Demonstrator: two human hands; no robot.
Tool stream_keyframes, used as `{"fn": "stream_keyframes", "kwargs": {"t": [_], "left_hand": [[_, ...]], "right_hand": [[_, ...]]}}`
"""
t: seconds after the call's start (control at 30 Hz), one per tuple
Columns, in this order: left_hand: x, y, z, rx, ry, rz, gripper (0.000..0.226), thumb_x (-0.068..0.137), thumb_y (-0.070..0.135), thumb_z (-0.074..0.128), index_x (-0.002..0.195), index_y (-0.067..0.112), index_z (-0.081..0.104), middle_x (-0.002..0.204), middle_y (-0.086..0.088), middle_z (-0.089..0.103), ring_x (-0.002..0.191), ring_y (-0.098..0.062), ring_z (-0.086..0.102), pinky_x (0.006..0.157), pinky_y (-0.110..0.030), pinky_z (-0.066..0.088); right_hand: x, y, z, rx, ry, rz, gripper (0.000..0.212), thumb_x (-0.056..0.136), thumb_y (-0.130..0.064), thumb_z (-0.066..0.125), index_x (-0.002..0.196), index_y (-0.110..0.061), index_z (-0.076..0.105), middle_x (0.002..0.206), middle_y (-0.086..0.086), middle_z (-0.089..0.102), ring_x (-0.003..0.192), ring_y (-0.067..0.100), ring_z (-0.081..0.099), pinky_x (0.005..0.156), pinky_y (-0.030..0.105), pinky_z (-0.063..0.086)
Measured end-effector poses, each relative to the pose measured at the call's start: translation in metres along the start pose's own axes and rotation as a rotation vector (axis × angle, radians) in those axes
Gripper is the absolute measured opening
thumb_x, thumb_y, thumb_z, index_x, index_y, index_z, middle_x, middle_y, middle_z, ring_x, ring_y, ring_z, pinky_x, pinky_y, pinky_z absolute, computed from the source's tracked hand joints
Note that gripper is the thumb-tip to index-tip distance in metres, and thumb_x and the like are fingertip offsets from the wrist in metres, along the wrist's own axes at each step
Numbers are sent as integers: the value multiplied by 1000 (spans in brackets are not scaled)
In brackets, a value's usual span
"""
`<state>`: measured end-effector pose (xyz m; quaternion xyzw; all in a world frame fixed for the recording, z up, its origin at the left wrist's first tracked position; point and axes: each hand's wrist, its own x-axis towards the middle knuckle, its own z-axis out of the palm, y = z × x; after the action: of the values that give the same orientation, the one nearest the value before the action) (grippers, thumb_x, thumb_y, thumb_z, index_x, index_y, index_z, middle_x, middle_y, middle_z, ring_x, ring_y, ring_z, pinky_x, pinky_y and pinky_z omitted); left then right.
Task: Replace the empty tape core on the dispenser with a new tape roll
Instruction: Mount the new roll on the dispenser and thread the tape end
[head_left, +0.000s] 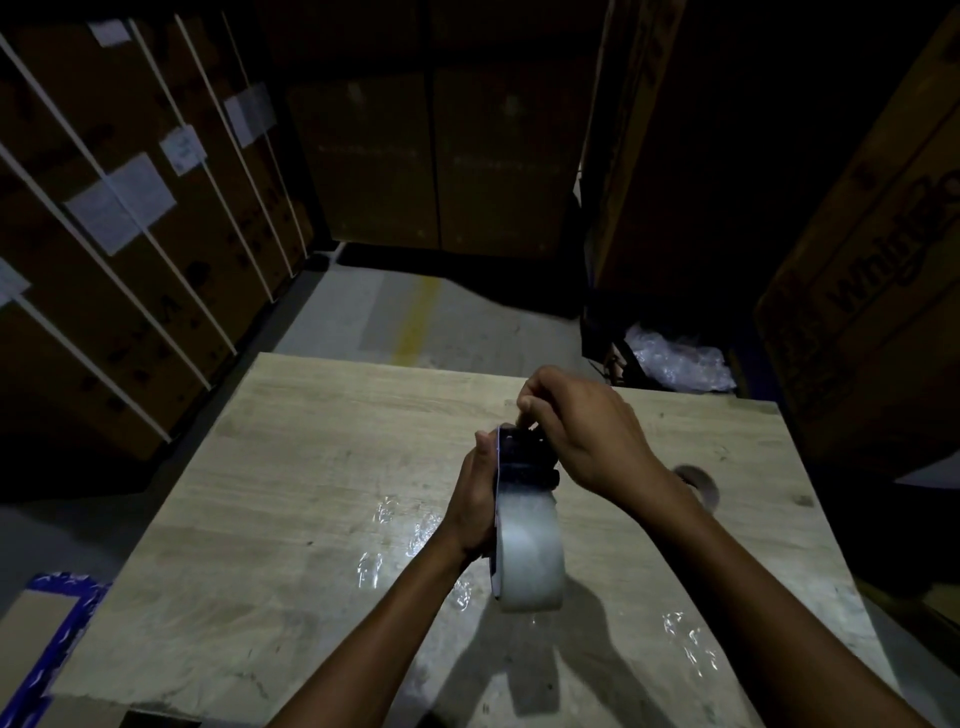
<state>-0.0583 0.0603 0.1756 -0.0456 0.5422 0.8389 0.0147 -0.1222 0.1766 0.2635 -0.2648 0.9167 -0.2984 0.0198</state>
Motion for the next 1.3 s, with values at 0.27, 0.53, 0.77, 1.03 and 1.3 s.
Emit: {"fn": "stream_keyframes", "kwargs": {"t": [0.27,0.53,0.77,1.03,1.3], "left_hand": [[7,1,5,33,2,42,106,66,89,54,115,-5,56,88,-14,72,72,-26,72,63,-32,57],[15,8,14,78,-14,82,101,72,85,52,108,-9,58,83,-14,72,71,-27,71,64,-35,58],[17,14,21,104,-67,95,97,77,80,55,115,-9,44,88,-20,66,68,-27,70,57,-34,57],[25,13,27,201,-65,180,70,73,82,54,130,43,39,107,-24,66,74,-33,69,62,-44,58],[20,17,40,301,-98,236,43,81,77,50,107,43,48,106,-15,68,77,-28,72,62,-39,58]], "right_hand": [[12,3,-15,61,-108,64,16,99,-28,53,87,-24,62,80,-8,71,76,12,65,74,38,54],[19,9,-19,77,-85,104,20,98,-32,54,82,-22,61,76,-6,66,75,17,62,71,39,52],[31,24,-37,415,-361,241,14,93,-10,64,81,-9,72,74,4,71,68,17,65,64,33,56],[40,43,-50,576,-629,371,15,90,-4,59,85,-5,74,72,5,67,74,23,55,70,32,49],[40,57,-46,705,-685,475,22,85,-1,57,68,-14,62,68,4,50,61,14,42,58,28,38]]}}
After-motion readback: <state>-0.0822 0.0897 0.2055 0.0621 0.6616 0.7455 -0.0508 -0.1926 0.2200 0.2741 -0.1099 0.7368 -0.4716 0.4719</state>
